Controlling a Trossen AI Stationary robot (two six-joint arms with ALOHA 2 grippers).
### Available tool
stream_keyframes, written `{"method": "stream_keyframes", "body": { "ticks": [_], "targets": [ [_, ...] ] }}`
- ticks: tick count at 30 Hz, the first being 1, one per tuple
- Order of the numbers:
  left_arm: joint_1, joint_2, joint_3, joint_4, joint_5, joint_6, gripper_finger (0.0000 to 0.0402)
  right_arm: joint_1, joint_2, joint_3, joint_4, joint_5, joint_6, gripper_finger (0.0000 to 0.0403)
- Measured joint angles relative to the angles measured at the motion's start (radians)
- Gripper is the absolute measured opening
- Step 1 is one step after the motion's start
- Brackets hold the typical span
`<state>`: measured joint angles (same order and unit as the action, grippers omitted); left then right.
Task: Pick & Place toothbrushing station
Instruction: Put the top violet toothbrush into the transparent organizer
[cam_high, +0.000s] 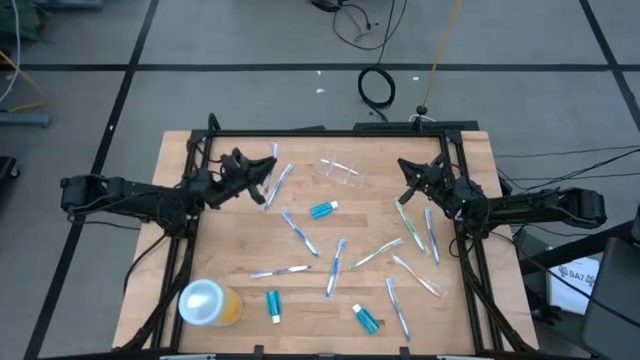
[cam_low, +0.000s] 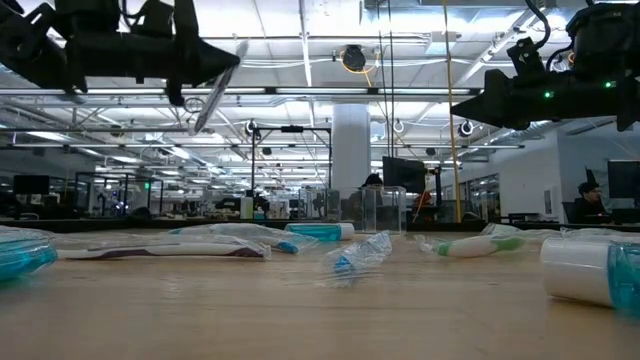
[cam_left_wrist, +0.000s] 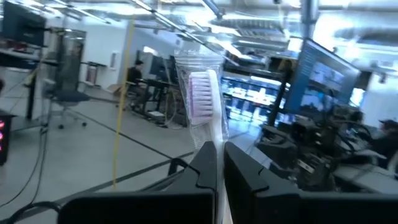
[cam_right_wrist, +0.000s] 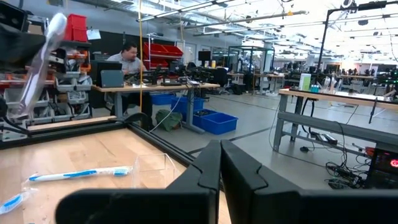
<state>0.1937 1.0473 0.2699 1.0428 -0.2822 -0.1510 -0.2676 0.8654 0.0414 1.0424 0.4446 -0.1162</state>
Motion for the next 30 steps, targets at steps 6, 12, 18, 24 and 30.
{"method": "stream_keyframes", "body": {
  "ticks": [6, 12, 18, 24, 30],
  "targets": [
    [0.0, 0.053, 0.0, 0.074, 0.002, 0.054, 0.0006, 0.0, 0.0, 0.0, 0.0, 0.0, 0.0, 0.0004],
    [0.001, 0.192, 0.015, 0.239, 0.02, 0.105, 0.0007, 0.0, 0.0, 0.0, 0.0, 0.0, 0.0, 0.0004],
    [0.03, 0.372, 0.147, 0.266, 0.021, 0.13, 0.0009, 0.0, 0.0, 0.0, 0.0, 0.0, 0.0, 0.0004],
    [0.089, 0.556, 0.329, 0.266, 0.047, 0.204, 0.0007, 0.0, 0.0, 0.0, 0.0, 0.0, 0.0, 0.0004],
    [0.193, 0.749, 0.53, 0.266, 0.245, 0.134, 0.0005, 0.0, 0.0, 0.0, 0.0, 0.0, 0.0, 0.0004]
  ]
}}
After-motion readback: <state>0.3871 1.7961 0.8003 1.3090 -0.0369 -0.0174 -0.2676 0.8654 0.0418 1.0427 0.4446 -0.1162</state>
